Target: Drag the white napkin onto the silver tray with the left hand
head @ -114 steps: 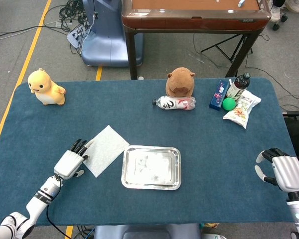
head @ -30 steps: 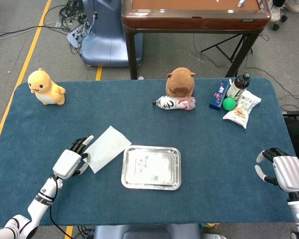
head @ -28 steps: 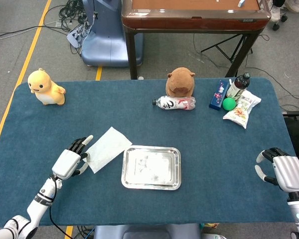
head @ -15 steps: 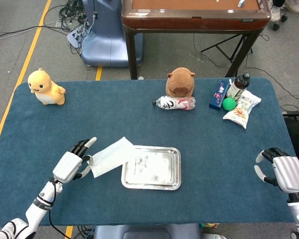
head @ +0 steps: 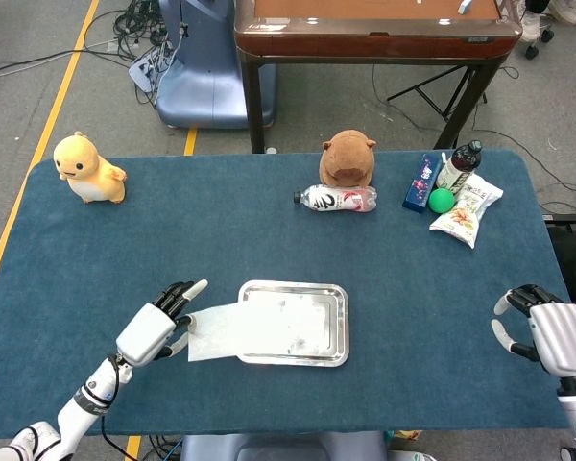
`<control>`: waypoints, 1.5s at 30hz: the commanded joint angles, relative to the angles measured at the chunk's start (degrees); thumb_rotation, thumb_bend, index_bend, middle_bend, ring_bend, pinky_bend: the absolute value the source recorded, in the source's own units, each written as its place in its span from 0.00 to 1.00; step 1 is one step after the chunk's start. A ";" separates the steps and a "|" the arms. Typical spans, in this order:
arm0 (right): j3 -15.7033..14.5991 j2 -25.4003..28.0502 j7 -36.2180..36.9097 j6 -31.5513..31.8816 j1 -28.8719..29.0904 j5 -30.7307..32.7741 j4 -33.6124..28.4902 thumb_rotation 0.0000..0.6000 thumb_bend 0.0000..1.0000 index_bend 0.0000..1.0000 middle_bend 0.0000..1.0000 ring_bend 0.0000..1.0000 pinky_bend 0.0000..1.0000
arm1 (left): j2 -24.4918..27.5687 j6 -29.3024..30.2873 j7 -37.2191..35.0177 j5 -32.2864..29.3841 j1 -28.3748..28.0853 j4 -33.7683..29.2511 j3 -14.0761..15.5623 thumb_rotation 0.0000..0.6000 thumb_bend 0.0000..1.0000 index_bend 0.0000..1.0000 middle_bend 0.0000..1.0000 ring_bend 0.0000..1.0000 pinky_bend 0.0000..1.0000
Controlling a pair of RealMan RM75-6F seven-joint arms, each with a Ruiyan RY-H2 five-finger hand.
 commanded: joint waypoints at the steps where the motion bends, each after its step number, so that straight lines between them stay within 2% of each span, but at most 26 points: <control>1: -0.02 0.16 0.22 0.31 -0.10 -0.31 -0.10 1.00 0.35 0.53 0.50 0.32 0.49 | -0.18 0.53 0.15 0.72 0.02 -0.18 0.46 1.00 0.41 0.65 0.00 0.00 0.09; 13: -0.04 0.37 0.56 0.66 -0.24 -0.67 -0.25 1.00 0.35 0.53 0.50 0.32 0.49 | -1.73 -0.91 1.55 0.28 -0.23 0.08 0.29 1.00 0.41 0.65 0.00 0.00 0.09; 29: 0.19 0.69 1.01 1.16 -0.47 -0.60 -0.36 1.00 0.35 0.53 0.50 0.32 0.49 | -3.09 -3.94 5.85 -5.12 -0.06 -2.10 -3.26 1.00 0.41 0.66 0.00 0.00 0.10; 45: 0.18 0.86 1.11 1.74 -0.68 -1.12 -0.63 1.00 0.36 0.53 0.50 0.32 0.49 | -4.72 -5.61 9.11 -5.83 -0.53 -2.41 -3.72 1.00 0.41 0.66 0.00 0.00 0.12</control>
